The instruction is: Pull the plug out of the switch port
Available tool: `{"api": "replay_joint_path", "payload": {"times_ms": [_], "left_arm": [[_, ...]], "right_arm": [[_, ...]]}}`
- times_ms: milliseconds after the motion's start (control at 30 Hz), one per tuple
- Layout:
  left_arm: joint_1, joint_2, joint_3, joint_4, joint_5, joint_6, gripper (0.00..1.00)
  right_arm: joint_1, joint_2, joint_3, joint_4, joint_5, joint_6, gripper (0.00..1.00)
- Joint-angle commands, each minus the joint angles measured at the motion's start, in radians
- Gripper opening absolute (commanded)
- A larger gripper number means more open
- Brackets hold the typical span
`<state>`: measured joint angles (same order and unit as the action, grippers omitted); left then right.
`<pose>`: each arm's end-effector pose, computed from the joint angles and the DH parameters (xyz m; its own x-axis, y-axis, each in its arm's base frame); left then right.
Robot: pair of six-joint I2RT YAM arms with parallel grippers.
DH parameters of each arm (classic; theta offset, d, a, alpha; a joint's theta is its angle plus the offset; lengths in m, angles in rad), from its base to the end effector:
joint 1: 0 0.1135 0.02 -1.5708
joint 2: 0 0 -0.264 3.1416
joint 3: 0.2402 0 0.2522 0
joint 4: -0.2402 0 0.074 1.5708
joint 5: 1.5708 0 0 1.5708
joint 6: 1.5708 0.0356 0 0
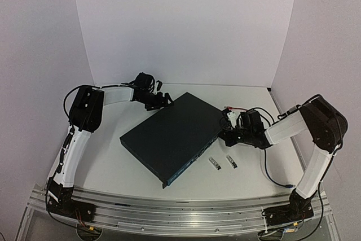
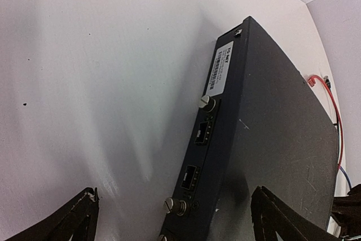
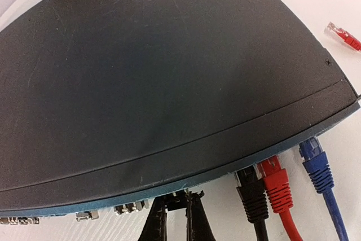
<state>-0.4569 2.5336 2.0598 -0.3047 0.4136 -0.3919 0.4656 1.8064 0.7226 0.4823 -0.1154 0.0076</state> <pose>0.4944 -0.2590 0.1311 -0.8348 0.0207 -0.5502 0.3700 0.7611 -0.5328 0.3015 0.1561 0.1199 -0.5097 -0.2476 -0.8240 -0.5269 0.8469 0.0714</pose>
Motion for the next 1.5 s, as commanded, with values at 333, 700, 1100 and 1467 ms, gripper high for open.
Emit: {"api": "replay_joint_path", "payload": {"times_ms": [333, 700, 1100, 1467], "left_arm": [[-0.003, 0.060, -0.035, -0.118, -0.001, -0.010, 0.94], [-0.003, 0.020, -0.079, -0.066, -0.002, -0.008, 0.94], [-0.003, 0.019, -0.052, -0.055, 0.004, 0.046, 0.95], [-0.003, 0.015, -0.063, -0.034, 0.029, 0.076, 0.95]], "right_arm": [[-0.007, -0.009, -0.154, -0.005, 0.022, 0.037, 0.21], [-0.008, -0.191, -0.129, -0.072, 0.066, 0.046, 0.62], [-0.061, -0.179, 0.068, -0.348, -0.040, 0.312, 0.88], [-0.065, -0.096, 0.124, -0.390, -0.137, 0.092, 0.71]]}}
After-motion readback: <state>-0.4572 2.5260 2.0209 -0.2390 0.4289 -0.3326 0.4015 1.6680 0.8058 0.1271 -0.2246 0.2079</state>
